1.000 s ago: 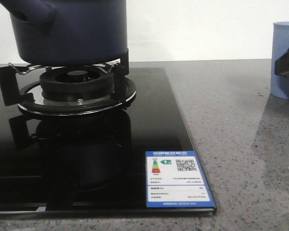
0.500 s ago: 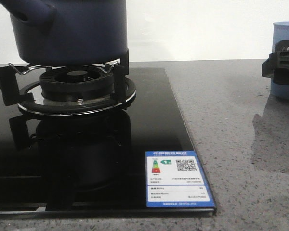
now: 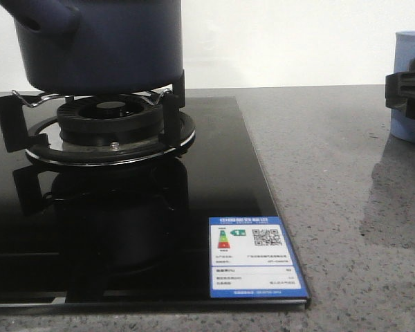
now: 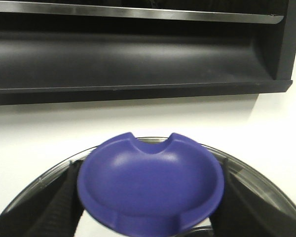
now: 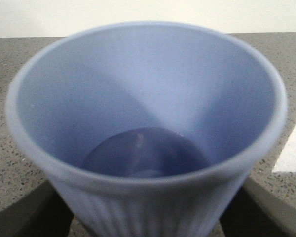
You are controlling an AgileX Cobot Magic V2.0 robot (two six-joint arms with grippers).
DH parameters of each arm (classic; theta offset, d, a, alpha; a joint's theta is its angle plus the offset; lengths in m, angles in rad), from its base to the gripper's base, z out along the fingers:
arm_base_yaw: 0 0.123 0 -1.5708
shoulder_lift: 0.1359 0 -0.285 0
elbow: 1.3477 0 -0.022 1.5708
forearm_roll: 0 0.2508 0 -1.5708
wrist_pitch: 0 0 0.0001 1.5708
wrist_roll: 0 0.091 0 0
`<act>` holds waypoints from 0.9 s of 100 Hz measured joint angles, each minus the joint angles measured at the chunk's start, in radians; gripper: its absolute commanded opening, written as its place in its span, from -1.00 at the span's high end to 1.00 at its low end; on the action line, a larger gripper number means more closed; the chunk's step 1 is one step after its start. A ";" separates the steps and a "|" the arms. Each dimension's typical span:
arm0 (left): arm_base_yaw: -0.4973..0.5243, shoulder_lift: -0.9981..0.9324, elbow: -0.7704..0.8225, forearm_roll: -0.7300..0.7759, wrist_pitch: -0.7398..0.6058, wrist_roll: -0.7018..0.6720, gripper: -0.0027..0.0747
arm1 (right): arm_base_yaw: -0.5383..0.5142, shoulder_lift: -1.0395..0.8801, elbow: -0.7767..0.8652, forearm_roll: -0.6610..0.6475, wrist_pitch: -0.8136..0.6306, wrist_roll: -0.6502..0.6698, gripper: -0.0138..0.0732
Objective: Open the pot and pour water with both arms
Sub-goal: 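Lift the cup with the right gripper and carry it toward the pot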
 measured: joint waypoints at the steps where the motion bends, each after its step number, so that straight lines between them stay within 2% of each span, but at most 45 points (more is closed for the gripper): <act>1: 0.000 0.000 0.000 0.000 0.000 0.000 -0.19 | 0.000 0.000 0.000 -0.002 0.000 0.000 -0.11; 38: 0.000 0.000 0.000 0.004 0.000 0.000 -0.19 | 0.000 -0.109 -0.004 -0.130 0.090 0.002 -0.11; 68: 0.000 0.000 0.000 0.004 0.000 0.000 -0.19 | 0.011 -0.196 -0.196 -0.235 0.431 0.002 -0.11; 90: 0.000 0.000 0.000 0.006 0.000 0.000 -0.19 | 0.081 -0.198 -0.374 -0.287 0.618 0.002 -0.11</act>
